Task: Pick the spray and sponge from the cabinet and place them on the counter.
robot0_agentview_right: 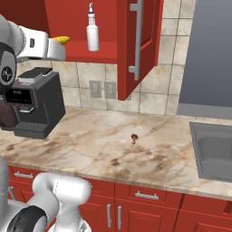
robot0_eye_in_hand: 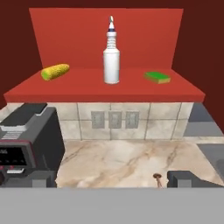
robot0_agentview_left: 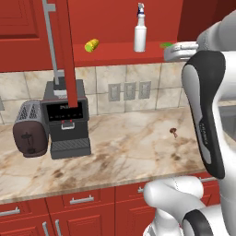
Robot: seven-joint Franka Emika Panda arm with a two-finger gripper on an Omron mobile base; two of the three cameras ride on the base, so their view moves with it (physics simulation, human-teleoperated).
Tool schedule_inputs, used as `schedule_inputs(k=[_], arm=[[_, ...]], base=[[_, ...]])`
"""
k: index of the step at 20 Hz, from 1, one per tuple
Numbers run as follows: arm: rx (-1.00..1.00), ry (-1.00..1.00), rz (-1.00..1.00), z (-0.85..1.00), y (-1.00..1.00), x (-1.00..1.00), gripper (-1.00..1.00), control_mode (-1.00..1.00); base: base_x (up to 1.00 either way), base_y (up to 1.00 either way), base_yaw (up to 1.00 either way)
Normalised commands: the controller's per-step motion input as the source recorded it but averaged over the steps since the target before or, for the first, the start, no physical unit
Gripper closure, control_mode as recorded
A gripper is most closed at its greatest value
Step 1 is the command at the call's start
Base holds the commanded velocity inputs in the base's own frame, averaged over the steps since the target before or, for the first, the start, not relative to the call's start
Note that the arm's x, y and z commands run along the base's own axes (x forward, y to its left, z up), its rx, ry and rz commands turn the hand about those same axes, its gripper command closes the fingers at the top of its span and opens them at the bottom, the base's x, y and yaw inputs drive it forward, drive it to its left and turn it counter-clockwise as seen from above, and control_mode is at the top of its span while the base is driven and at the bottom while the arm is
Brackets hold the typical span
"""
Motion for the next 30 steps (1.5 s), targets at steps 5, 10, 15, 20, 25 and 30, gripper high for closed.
schedule_inputs(k=[5,10,15,20,25,30], arm=[[0.03,-0.08,-0.02,0.02,-0.13,0.41,-1.0,-1.0],[0.01,0.0,0.0,0.43,-0.01,0.23,-1.0,-1.0],[0.01,0.01,0.0,0.42,0.0,0.28,-1.0,-1.0],[0.01,0.0,0.0,0.0,0.0,0.52,-1.0,-1.0],[0.06,-0.08,0.04,-0.12,0.0,0.51,-1.0,-1.0],[0.04,-0.15,0.09,-0.03,0.0,0.3,-1.0,-1.0]], base=[[0.0,0.0,0.0],[0.0,0.0,0.0],[0.0,0.0,0.0],[0.0,0.0,0.0],[0.0,0.0,0.0],[0.0,0.0,0.0]])
